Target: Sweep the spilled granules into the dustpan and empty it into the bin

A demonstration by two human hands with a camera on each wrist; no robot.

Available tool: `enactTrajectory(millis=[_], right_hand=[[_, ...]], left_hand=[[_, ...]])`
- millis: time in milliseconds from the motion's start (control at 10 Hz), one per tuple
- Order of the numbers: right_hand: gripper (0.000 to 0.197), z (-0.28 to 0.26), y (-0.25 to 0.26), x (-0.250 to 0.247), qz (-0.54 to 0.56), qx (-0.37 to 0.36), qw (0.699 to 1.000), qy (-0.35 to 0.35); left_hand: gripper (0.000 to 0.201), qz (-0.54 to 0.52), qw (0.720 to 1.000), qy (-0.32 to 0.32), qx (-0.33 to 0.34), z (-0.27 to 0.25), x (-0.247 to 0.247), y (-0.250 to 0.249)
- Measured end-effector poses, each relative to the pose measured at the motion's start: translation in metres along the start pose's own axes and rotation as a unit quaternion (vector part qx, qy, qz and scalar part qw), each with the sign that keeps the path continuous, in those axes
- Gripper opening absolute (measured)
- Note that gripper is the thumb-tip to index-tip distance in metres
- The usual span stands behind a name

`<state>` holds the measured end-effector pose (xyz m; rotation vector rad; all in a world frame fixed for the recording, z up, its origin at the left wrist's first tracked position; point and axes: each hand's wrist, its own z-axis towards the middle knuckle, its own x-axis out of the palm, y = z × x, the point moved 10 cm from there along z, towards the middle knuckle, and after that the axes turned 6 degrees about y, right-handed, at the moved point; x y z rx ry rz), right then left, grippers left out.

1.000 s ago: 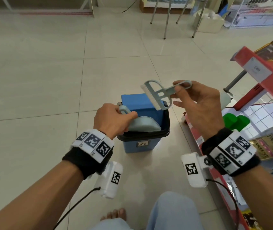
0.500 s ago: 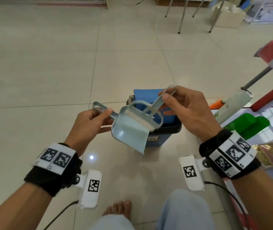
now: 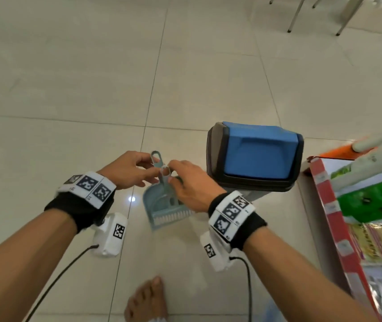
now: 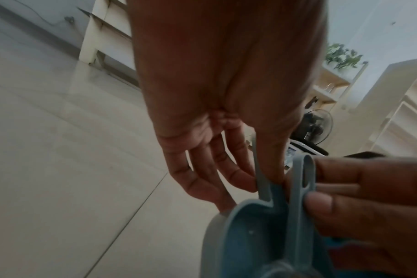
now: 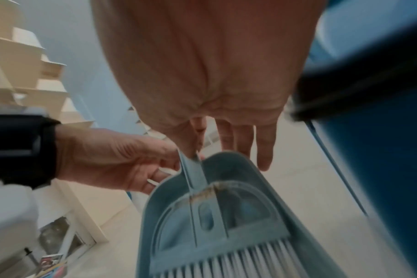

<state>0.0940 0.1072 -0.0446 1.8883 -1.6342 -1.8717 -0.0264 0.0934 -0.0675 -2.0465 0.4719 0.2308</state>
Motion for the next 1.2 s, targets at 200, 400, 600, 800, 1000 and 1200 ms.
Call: enactTrajectory(millis=[200, 400, 600, 800, 1000, 1200], right_hand=[[0.008, 0.032, -0.058, 0.046, 0.099, 0.07, 0.988, -0.098], [0.015, 0.071, -0.122, 0.06, 0.125, 0.176, 0.965, -0.152], [0.027, 0.107, -0.166, 0.06, 0.124, 0.255, 0.949, -0.138], [0.032, 0.116, -0.171, 0.055, 0.093, 0.258, 0.949, -0.157], [0.028, 0.111, -0.157, 0.049, 0.033, 0.253, 0.956, -0.145], [0.043, 0.096, -0.109, 0.03, -0.013, 0.224, 0.968, -0.112]], left_hand=[[0.029, -0.049, 0.998, -0.033, -0.02, 0.045, -0.001, 0.054], [0.057, -0.097, 0.988, -0.077, -0.094, 0.072, 0.014, 0.119], [0.062, -0.128, 0.985, -0.067, -0.098, 0.096, 0.03, 0.136], [0.067, -0.096, 0.988, -0.075, -0.097, 0.106, 0.035, 0.13], [0.061, -0.052, 0.991, -0.085, -0.086, 0.092, 0.03, 0.122], [0.065, 0.222, 0.968, -0.09, -0.075, 0.049, 0.01, 0.083]])
